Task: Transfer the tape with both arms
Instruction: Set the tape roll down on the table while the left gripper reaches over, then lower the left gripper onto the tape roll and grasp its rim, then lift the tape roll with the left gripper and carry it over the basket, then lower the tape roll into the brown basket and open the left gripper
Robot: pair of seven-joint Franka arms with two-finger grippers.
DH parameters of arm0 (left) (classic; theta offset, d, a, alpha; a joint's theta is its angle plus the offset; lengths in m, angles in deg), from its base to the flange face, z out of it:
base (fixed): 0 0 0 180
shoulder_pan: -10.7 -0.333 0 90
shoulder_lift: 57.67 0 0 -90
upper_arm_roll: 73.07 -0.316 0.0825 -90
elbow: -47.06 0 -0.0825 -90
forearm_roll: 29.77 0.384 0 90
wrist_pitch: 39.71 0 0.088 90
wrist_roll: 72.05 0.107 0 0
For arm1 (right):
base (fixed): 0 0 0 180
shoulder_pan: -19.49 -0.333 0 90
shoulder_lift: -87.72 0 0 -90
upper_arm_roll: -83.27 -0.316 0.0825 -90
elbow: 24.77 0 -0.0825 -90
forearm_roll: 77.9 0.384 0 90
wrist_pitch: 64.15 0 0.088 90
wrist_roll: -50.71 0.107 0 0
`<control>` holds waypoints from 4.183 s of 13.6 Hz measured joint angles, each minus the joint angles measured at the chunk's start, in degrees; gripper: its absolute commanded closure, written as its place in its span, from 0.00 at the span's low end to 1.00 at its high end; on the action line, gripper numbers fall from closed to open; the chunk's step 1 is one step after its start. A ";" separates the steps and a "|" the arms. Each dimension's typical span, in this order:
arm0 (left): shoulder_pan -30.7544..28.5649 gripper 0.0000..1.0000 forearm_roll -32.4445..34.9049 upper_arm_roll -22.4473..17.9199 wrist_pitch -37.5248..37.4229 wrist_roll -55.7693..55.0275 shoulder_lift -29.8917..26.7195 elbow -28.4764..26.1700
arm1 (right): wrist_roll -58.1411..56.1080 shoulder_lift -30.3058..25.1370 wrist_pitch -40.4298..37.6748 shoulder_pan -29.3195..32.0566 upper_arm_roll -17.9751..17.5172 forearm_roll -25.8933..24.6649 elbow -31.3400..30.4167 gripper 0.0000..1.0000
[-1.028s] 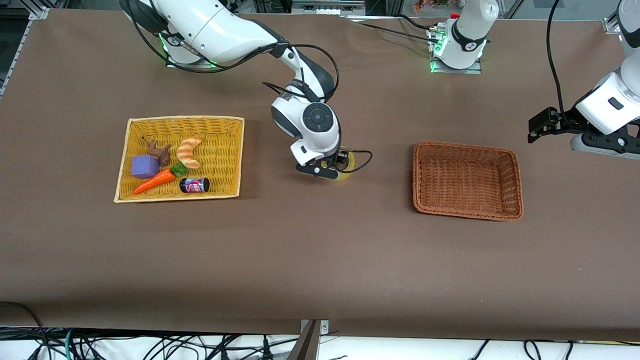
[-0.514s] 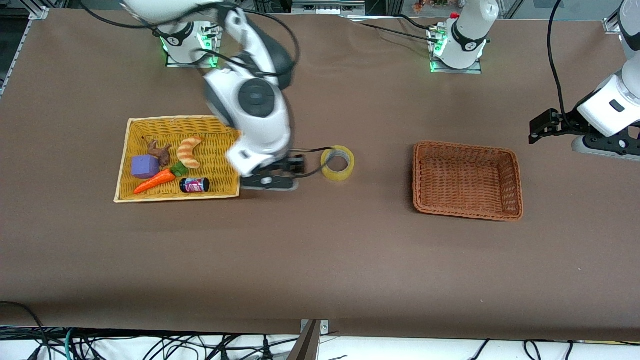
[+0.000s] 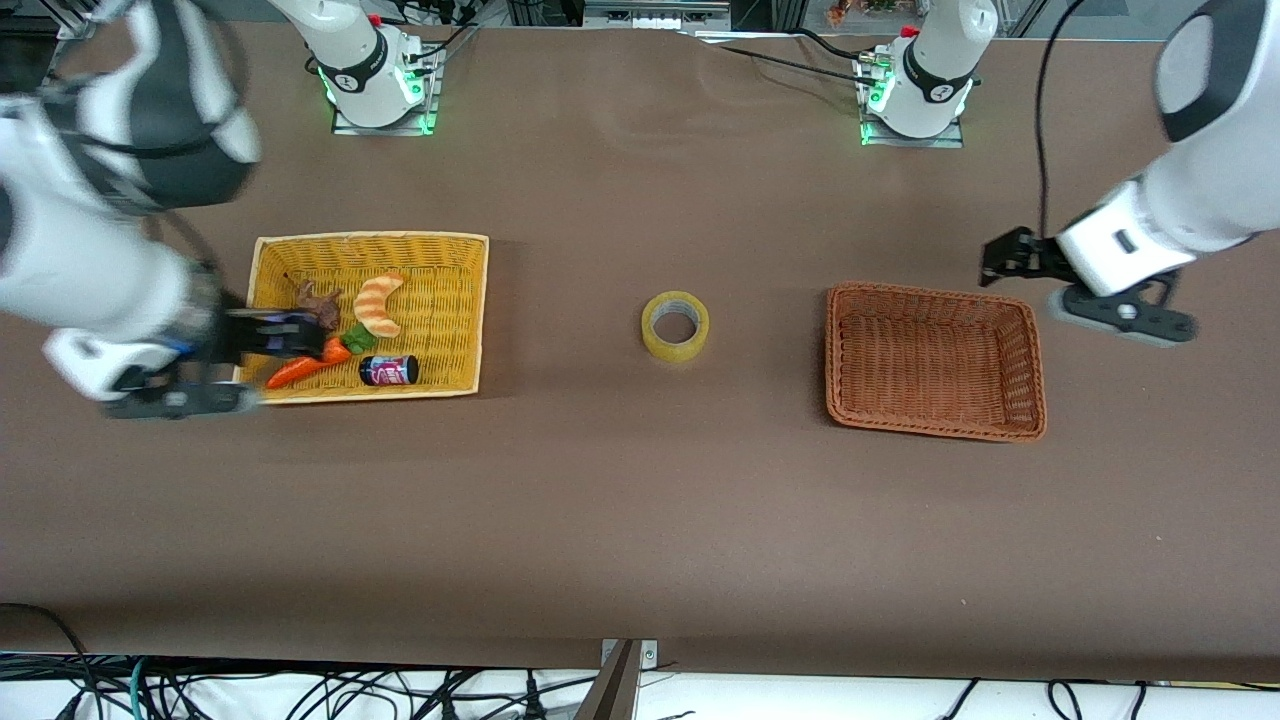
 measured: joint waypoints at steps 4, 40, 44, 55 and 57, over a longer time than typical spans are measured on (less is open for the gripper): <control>1.12 0.00 0.00 8.81 3.72 -0.57 7.01 -0.08 | -7.57 -6.87 -1.85 1.16 7.58 0.63 -2.29 0.00; 9.86 1.00 18.22 6.34 -8.37 -17.50 16.78 8.55 | -7.51 -22.55 5.63 0.00 9.55 0.65 -21.69 0.00; -5.53 1.00 18.75 6.13 -6.76 -15.93 19.95 8.14 | -7.51 -22.52 5.63 -0.01 9.55 0.65 -21.68 0.00; -12.27 0.00 18.75 7.16 23.73 -14.39 24.62 -10.23 | -7.51 -22.49 5.63 -0.01 9.55 0.65 -21.67 0.00; -12.28 0.00 18.75 7.38 23.60 -14.39 22.01 -8.92 | -7.51 -22.46 5.63 -0.01 9.55 0.65 -21.66 0.00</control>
